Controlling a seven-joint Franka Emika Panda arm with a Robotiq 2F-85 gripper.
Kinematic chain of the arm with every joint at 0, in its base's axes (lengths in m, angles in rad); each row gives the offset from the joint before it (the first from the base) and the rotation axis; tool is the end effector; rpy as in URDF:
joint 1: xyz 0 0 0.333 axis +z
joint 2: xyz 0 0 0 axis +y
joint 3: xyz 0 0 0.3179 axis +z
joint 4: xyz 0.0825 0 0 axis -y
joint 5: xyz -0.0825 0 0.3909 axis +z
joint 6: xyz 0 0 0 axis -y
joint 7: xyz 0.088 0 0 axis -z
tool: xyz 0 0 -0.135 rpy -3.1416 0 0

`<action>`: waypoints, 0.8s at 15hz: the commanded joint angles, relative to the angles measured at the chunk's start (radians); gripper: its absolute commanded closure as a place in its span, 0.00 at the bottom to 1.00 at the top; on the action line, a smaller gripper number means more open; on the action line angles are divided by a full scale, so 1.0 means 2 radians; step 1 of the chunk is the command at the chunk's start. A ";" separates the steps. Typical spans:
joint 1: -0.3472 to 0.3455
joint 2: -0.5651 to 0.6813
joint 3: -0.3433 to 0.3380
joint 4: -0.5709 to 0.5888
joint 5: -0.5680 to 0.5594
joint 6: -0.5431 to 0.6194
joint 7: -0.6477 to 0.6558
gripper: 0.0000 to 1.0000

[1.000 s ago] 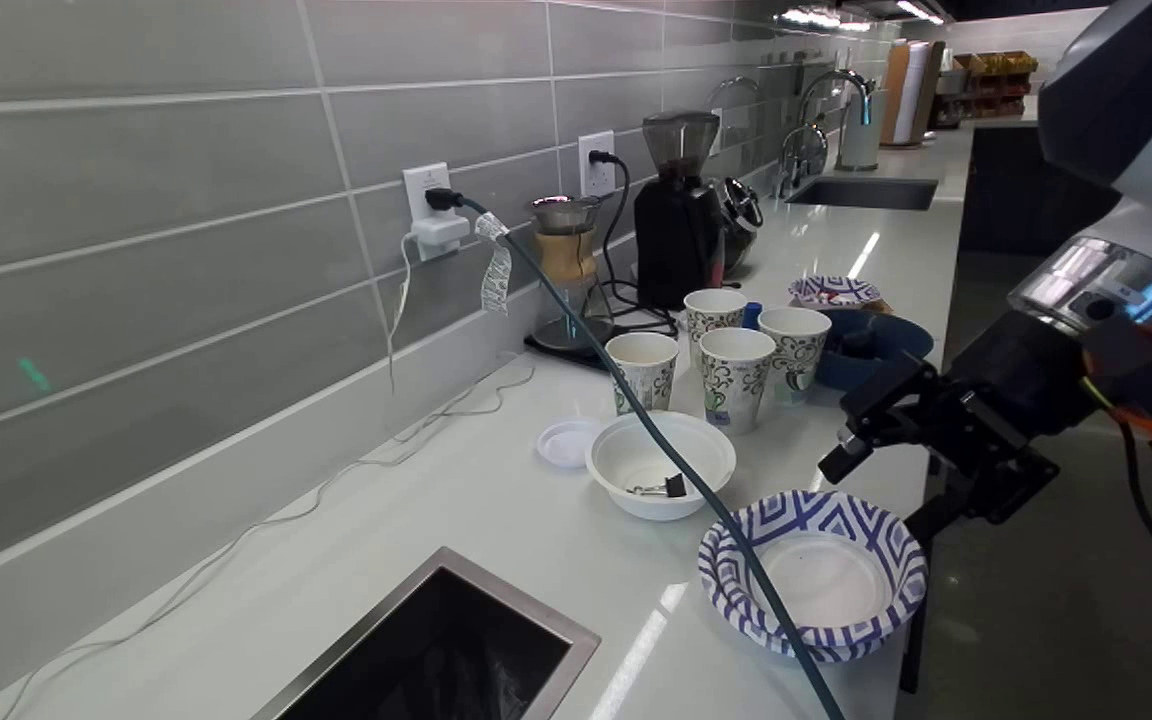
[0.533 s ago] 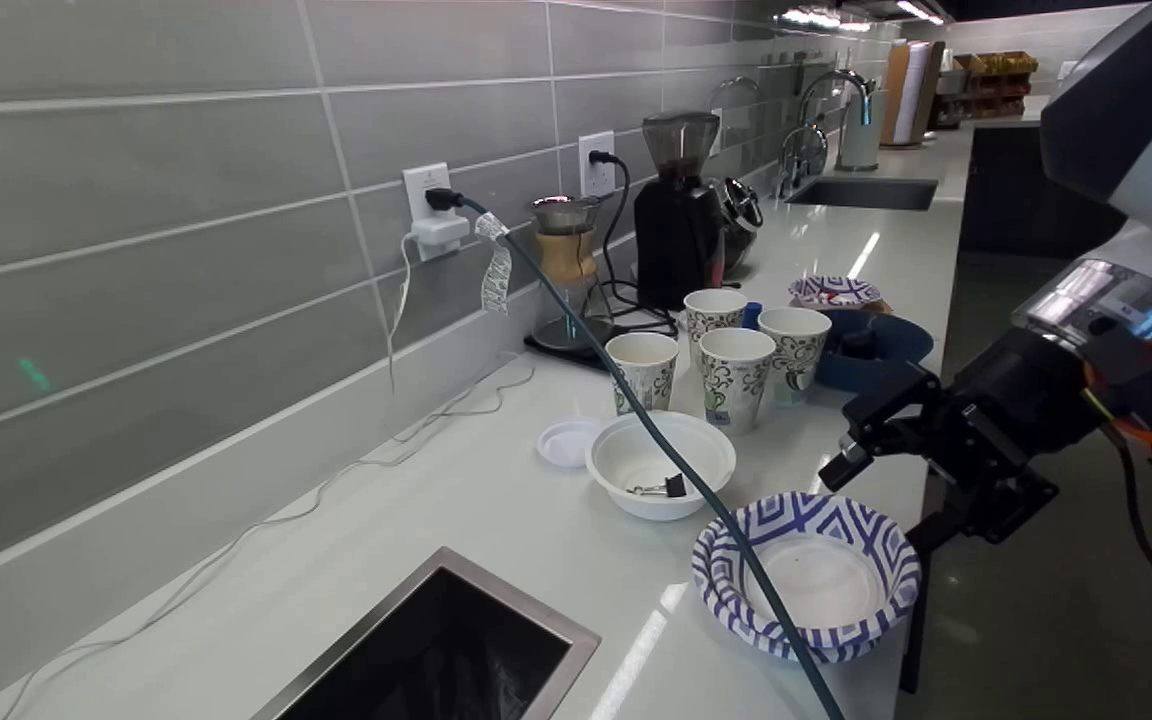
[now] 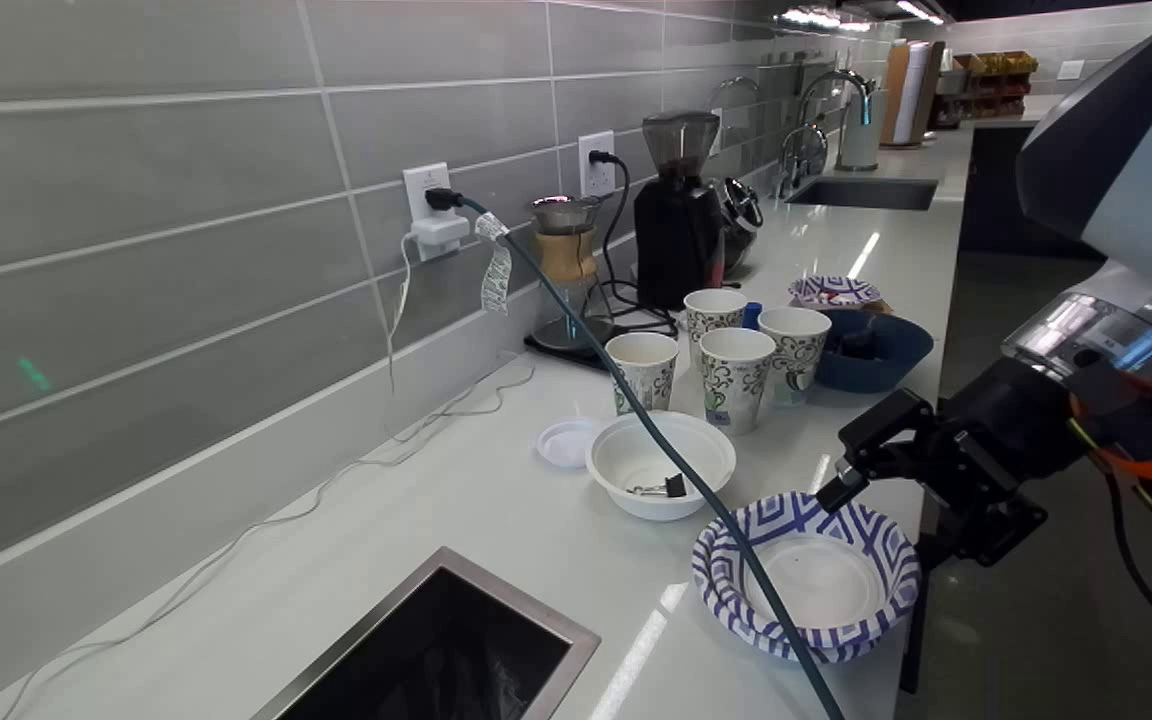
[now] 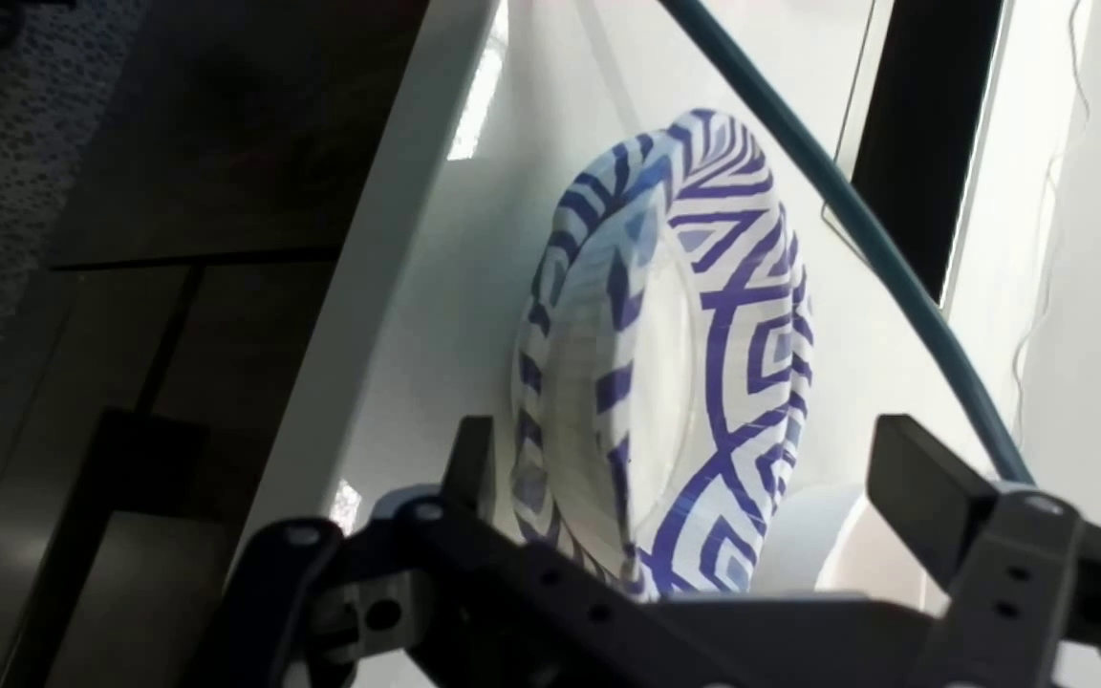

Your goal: Stack the white and blue plates from right to left

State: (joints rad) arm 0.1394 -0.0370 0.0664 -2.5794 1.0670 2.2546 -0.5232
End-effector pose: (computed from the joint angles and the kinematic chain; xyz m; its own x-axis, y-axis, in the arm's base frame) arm 0.4086 0.1289 0.2372 0.9867 -0.0376 -0.1582 -0.1340 -0.7392 -0.6600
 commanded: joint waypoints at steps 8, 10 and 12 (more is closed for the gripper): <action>-0.011 -0.004 0.003 0.014 -0.003 -0.017 0.001 0.64; -0.013 -0.005 0.002 0.013 -0.008 -0.021 0.003 0.78; -0.014 -0.005 0.001 0.014 -0.009 -0.025 0.003 0.90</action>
State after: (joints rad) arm 0.1303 -0.0364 0.0665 -2.5561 1.0638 2.2419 -0.5232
